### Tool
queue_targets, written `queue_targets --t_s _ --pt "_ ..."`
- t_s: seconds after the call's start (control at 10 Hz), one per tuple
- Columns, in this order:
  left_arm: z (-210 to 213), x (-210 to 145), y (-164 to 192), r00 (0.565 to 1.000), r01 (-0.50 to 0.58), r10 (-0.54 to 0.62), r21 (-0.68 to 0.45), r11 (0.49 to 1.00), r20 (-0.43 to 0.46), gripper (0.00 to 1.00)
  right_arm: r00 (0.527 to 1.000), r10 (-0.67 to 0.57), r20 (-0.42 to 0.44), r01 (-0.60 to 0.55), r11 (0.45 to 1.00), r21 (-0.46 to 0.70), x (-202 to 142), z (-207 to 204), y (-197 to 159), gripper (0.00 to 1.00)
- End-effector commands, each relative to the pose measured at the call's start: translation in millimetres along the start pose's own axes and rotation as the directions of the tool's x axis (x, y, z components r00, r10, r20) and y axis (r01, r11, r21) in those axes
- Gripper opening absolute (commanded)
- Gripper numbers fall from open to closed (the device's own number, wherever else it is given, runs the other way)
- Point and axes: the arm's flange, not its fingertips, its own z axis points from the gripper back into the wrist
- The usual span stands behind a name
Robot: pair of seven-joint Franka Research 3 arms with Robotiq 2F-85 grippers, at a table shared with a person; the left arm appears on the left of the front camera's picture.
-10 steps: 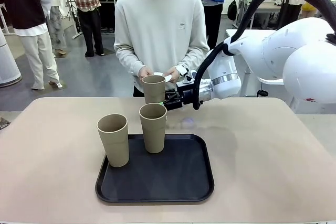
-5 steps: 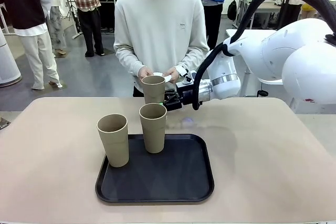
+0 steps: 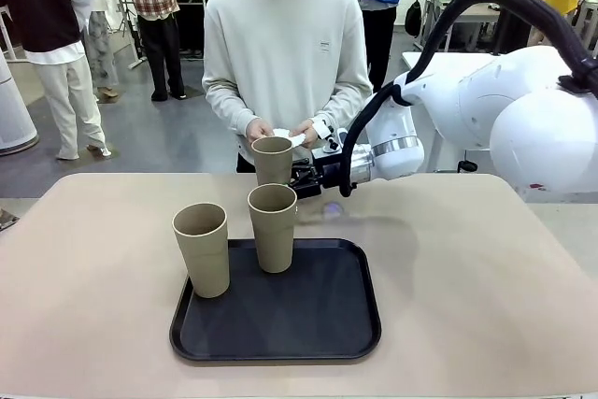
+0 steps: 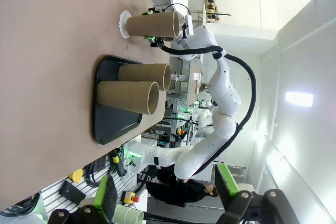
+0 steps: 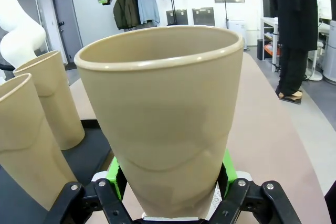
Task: Place coasters on the table and set cups on them.
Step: Pick up one Reusable plastic cup and place it on a coaster set by the human.
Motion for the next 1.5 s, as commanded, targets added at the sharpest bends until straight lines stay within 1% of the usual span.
queue_targets --t_s 0.0,0.5,0.9,1.0,1.1,1.4 --pt "1.0 -0.8 -1.5 1.000 0.006 -0.006 -0.013 1.000 0.003 1.00 1.000 0.015 0.021 -0.015 0.999 -0.030 -1.6 -3.4 -12.0 0.82" --pt "1.0 -0.8 -1.5 1.000 0.006 -0.006 -0.013 1.000 0.003 1.00 1.000 -0.016 0.014 0.016 1.000 -0.012 -8.9 0.1 -12.2 0.82" --pt "1.0 -0.8 -1.5 1.000 0.006 -0.006 -0.013 1.000 0.003 1.00 1.000 -0.004 0.010 0.004 1.000 0.007 -13.1 1.7 -15.3 0.82" --pt "1.0 -0.8 -1.5 1.000 0.006 -0.006 -0.013 1.000 0.003 1.00 1.000 -0.008 0.013 0.008 1.000 0.016 -13.6 1.5 -14.7 0.84" --pt "1.0 -0.8 -1.5 1.000 0.006 -0.006 -0.013 1.000 0.003 1.00 1.000 -0.008 0.014 0.008 1.000 0.021 -13.2 1.3 -14.5 1.00" --pt "1.0 -0.8 -1.5 1.000 0.006 -0.006 -0.013 1.000 0.003 1.00 1.000 -0.009 0.006 0.009 1.000 0.030 -12.3 1.5 -15.0 1.00"
